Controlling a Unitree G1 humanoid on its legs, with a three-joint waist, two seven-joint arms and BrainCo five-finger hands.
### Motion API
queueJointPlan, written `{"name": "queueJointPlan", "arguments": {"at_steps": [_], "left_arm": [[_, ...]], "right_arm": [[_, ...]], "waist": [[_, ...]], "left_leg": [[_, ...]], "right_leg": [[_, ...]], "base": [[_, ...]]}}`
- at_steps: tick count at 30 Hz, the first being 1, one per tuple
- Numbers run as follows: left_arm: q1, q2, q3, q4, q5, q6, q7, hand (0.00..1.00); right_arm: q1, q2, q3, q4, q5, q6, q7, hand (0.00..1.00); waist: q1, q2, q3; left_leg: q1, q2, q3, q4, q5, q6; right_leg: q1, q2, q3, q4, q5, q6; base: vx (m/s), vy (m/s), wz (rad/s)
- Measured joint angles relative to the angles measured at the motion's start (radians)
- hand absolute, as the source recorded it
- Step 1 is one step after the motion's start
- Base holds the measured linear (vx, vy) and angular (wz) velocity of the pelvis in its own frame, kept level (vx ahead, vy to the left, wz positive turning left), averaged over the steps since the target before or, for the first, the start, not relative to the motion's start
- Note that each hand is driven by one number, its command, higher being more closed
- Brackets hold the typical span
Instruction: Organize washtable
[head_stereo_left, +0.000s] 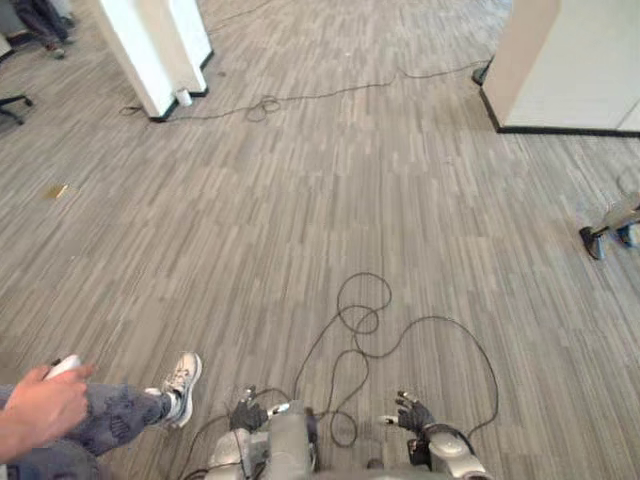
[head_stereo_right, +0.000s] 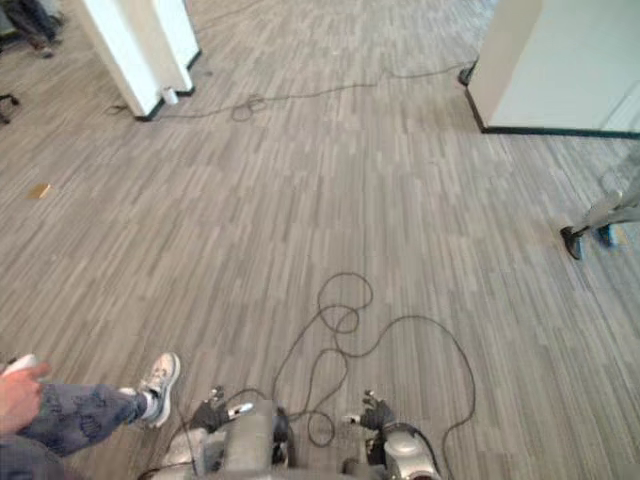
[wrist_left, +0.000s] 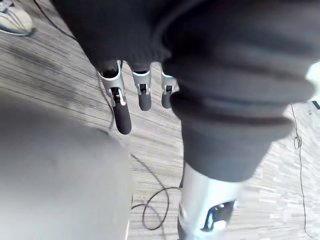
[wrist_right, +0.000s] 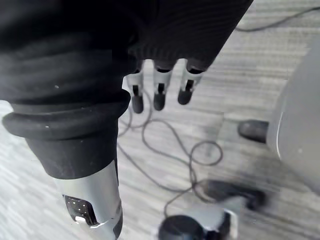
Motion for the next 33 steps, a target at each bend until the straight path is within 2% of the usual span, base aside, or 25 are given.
{"name": "queueJointPlan", "arguments": {"at_steps": [1, 2, 3, 4, 6, 7, 8, 9, 11, 14, 16, 19, 20, 21, 22, 23, 24, 25, 26, 27, 28, 29, 30, 32, 33], "left_arm": [[0.005, -0.005, 0.0, -0.004, -0.016, -0.002, 0.0, 0.0], [0.001, -0.005, -0.001, -0.004, -0.025, -0.002, 0.0, 0.0], [-0.004, -0.004, -0.002, -0.003, -0.025, -0.005, 0.002, 0.0], [-0.006, 0.012, 0.003, 0.001, -0.024, -0.008, 0.001, 0.0], [-0.009, 0.014, 0.013, 0.002, -0.026, -0.008, 0.001, 0.0], [-0.013, 0.028, 0.007, 0.016, -0.025, -0.007, 0.001, 0.0], [-0.014, 0.034, -0.001, 0.03, -0.024, -0.006, 0.001, 0.0], [-0.024, 0.044, -0.009, 0.063, -0.02, 0.005, 0.001, 0.0], [-0.034, 0.043, -0.009, 0.086, -0.004, 0.029, 0.002, 0.0], [-0.038, 0.038, -0.041, 0.114, 0.017, 0.037, 0.001, 0.0], [-0.04, 0.035, -0.043, 0.114, 0.017, 0.038, 0.0, 0.0], [-0.036, 0.033, -0.053, 0.115, 0.017, 0.037, 0.0, 0.0], [-0.024, 0.034, -0.053, 0.115, 0.017, 0.037, 0.0, 0.0], [-0.015, 0.032, -0.05, 0.119, 0.018, 0.036, -0.001, 0.0], [-0.013, 0.022, -0.036, 0.137, 0.025, 0.036, -0.001, 0.0], [-0.014, 0.002, -0.011, 0.144, 0.023, 0.038, -0.001, 0.0], [-0.011, -0.017, 0.032, 0.134, 0.024, 0.039, -0.002, 0.0], [-0.011, -0.028, 0.046, 0.125, 0.024, 0.04, -0.001, 0.0], [-0.011, -0.03, 0.047, 0.115, 0.024, 0.042, -0.001, 0.0], [-0.011, -0.022, 0.048, 0.089, 0.025, 0.042, -0.001, 0.0], [-0.005, -0.008, 0.044, 0.064, 0.025, 0.042, 0.0, 0.0], [0.001, -0.001, 0.044, 0.05, 0.024, 0.038, 0.0, 0.0], [0.005, 0.006, 0.043, 0.031, 0.023, 0.028, 0.0, 0.0], [0.003, 0.003, 0.044, 0.017, 0.011, 0.013, -0.001, 0.0], [0.001, -0.005, 0.043, 0.013, 0.003, 0.007, 0.0, 0.0]], "right_arm": [[0.0, -0.002, 0.0, 0.011, 0.0, 0.0, 0.0, 0.0], [0.0, -0.003, 0.001, 0.015, 0.0, -0.001, -0.001, 0.0], [0.003, 0.006, 0.0, 0.02, 0.0, -0.001, -0.001, 0.0], [0.002, 0.009, -0.003, 0.017, -0.001, -0.009, 0.001, 0.0], [0.017, 0.012, -0.017, 0.017, -0.002, -0.011, 0.0, 0.0], [0.03, 0.017, -0.03, 0.018, -0.004, -0.01, 0.001, 0.0], [0.034, 0.017, -0.031, 0.016, -0.006, -0.01, 0.001, 0.0], [0.033, 0.015, -0.033, -0.002, -0.009, -0.014, 0.002, 0.0], [0.04, 0.013, -0.044, -0.037, -0.009, -0.017, 0.002, 0.0], [0.053, 0.001, -0.049, -0.089, -0.008, -0.031, 0.003, 0.0], [0.045, -0.003, -0.06, -0.099, -0.008, -0.036, 0.005, 0.0], [0.036, -0.031, -0.07, -0.074, -0.001, -0.031, 0.016, 0.0], [0.035, -0.033, -0.07, -0.067, -0.001, -0.026, 0.019, 0.0], [0.032, -0.037, -0.077, -0.06, 0.006, -0.017, 0.021, 0.0], [0.037, -0.042, -0.078, -0.068, 0.002, -0.018, 0.021, 0.0], [0.037, -0.056, -0.075, -0.078, 0.0, -0.017, 0.02, 0.0], [0.042, -0.072, -0.068, -0.093, 0.0, -0.013, 0.02, 0.0], [0.042, -0.081, -0.066, -0.102, 0.002, -0.008, 0.017, 0.0], [0.042, -0.083, -0.066, -0.1, 0.002, -0.005, 0.015, 0.0], [0.043, -0.073, -0.066, -0.087, 0.007, -0.001, 0.008, 0.0], [0.047, -0.051, -0.065, -0.075, 0.016, 0.005, -0.001, 0.0], [0.049, -0.038, -0.062, -0.073, 0.021, 0.008, -0.002, 0.0], [0.048, -0.022, -0.053, -0.068, 0.033, 0.009, -0.001, 0.0], [0.038, -0.008, -0.049, -0.039, 0.041, 0.01, -0.001, 0.0], [0.04, -0.011, -0.044, -0.019, 0.041, 0.012, -0.001, 0.0]], "waist": [[0.009, 0.005, -0.001], [0.02, -0.001, -0.001], [0.022, -0.026, -0.011], [0.012, -0.044, -0.016], [0.019, -0.06, -0.018], [0.016, -0.079, -0.022], [0.012, -0.084, -0.025], [-0.006, -0.084, -0.024], [-0.017, -0.086, -0.021], [-0.051, -0.06, -0.01], [-0.062, -0.062, -0.009], [-0.081, -0.068, -0.011], [-0.085, -0.069, -0.011], [-0.092, -0.054, -0.016], [-0.1, -0.045, -0.03], [-0.095, -0.012, -0.032], [-0.089, 0.022, -0.027], [-0.083, 0.034, -0.017], [-0.081, 0.048, -0.014], [-0.068, 0.044, -0.005], [-0.057, 0.008, 0.002], [-0.054, 0.0, -0.001], [-0.054, -0.022, -0.005], [-0.025, -0.016, -0.005], [0.0, -0.005, -0.009]], "left_leg": [[0.008, -0.027, -0.006, -0.234, 0.105, 0.013], [0.01, -0.034, -0.008, -0.255, 0.183, 0.028], [0.019, -0.073, -0.002, -0.244, 0.208, 0.082], [0.009, -0.09, 0.0, -0.19, 0.174, 0.143], [0.014, -0.105, 0.009, -0.089, 0.135, 0.201], [0.058, -0.124, 0.01, -0.064, 0.096, 0.229], [0.092, -0.133, 0.001, -0.065, 0.055, 0.24], [0.163, -0.148, -0.035, -0.075, -0.017, 0.254], [0.282, -0.166, -0.058, -0.111, -0.041, 0.271], [0.502, -0.154, -0.112, -0.253, -0.072, 0.282], [0.58, -0.131, -0.135, -0.3, -0.1, 0.271], [0.697, -0.096, -0.212, -0.375, -0.131, 0.221], [0.719, -0.091, -0.233, -0.366, -0.145, 0.198], [0.725, -0.067, -0.266, -0.287, -0.164, 0.164], [0.684, -0.053, -0.277, -0.133, -0.149, 0.138], [0.623, -0.024, -0.266, 0.031, -0.099, 0.064], [0.503, 0.006, -0.247, 0.285, 0.088, -0.002], [0.412, 0.051, -0.212, 0.469, 0.12, -0.036], [0.364, 0.083, -0.178, 0.566, 0.105, -0.014], [0.297, 0.126, -0.109, 0.684, 0.071, 0.028], [0.241, 0.127, -0.062, 0.698, 0.04, 0.027], [0.205, 0.12, -0.041, 0.678, 0.024, 0.027], [0.13, 0.099, -0.019, 0.6, -0.008, 0.027], [0.043, 0.057, -0.01, 0.399, -0.05, 0.037], [0.022, 0.0, -0.07, 0.202, -0.045, 0.031]], "right_leg": [[0.053, -0.013, 0.009, -0.041, -0.01, 0.006], [0.072, -0.024, 0.019, -0.055, -0.014, 0.011], [0.092, -0.052, 0.013, -0.05, -0.014, 0.012], [0.067, -0.077, 0.005, 0.021, -0.006, 0.025], [0.02, -0.093, 0.019, 0.234, 0.002, 0.052], [-0.045, -0.106, 0.023, 0.445, 0.047, 0.12], [-0.083, -0.11, 0.03, 0.562, 0.109, 0.161], [-0.164, -0.113, 0.032, 0.786, 0.12, 0.169], [-0.282, -0.125, 0.006, 0.99, 0.032, 0.131], [-0.424, -0.121, -0.127, 0.901, -0.09, 0.057], [-0.524, -0.101, -0.164, 0.722, -0.101, 0.063], [-0.597, -0.092, -0.135, 0.226, 0.077, 0.102], [-0.6, -0.091, -0.11, 0.202, 0.11, 0.089], [-0.602, -0.074, -0.092, 0.278, 0.212, 0.068], [-0.589, -0.068, -0.116, 0.34, 0.223, 0.054], [-0.567, -0.042, -0.132, 0.372, 0.173, 0.037], [-0.519, -0.015, -0.136, 0.371, 0.115, 0.017], [-0.468, 0.011, -0.141, 0.356, 0.086, -0.006], [-0.425, 0.028, -0.139, 0.341, 0.068, -0.023], [-0.319, 0.046, -0.128, 0.301, 0.042, -0.052], [-0.215, 0.044, -0.107, 0.235, 0.028, -0.064], [-0.171, 0.038, -0.096, 0.197, 0.018, -0.061], [-0.105, 0.028, -0.078, 0.142, 0.01, -0.06], [-0.03, 0.014, -0.031, 0.082, -0.004, -0.037], [-0.008, 0.001, -0.003, 0.072, -0.028, 0.0]], "base": [[0.7, 0.201, -0.4], [0.71, 0.224, -0.23], [0.74, 0.244, 0.04], [0.74, 0.255, 0.18], [0.71, 0.26, 0.33], [0.65, 0.226, 0.29], [0.62, 0.191, 0.25], [0.65, 0.169, 0.19], [0.67, 0.131, 0.09], [0.56, 0.023, 0.23], [0.67, -0.056, 0.44], [0.6, -0.115, 0.75], [0.75, -0.218, 0.9], [0.92, -0.291, 0.81], [0.93, -0.298, 0.62], [0.92, -0.27, 0.35], [0.76, -0.196, 0.0], [0.75, -0.172, -0.06], [0.59, -0.102, -0.2], [0.72, -0.119, -0.27], [0.71, -0.12, -0.3], [0.67, -0.12, -0.29], [0.79, -0.067, -0.47], [0.71, 0.02, -0.73], [0.6, 0.171, -1.1]]}}
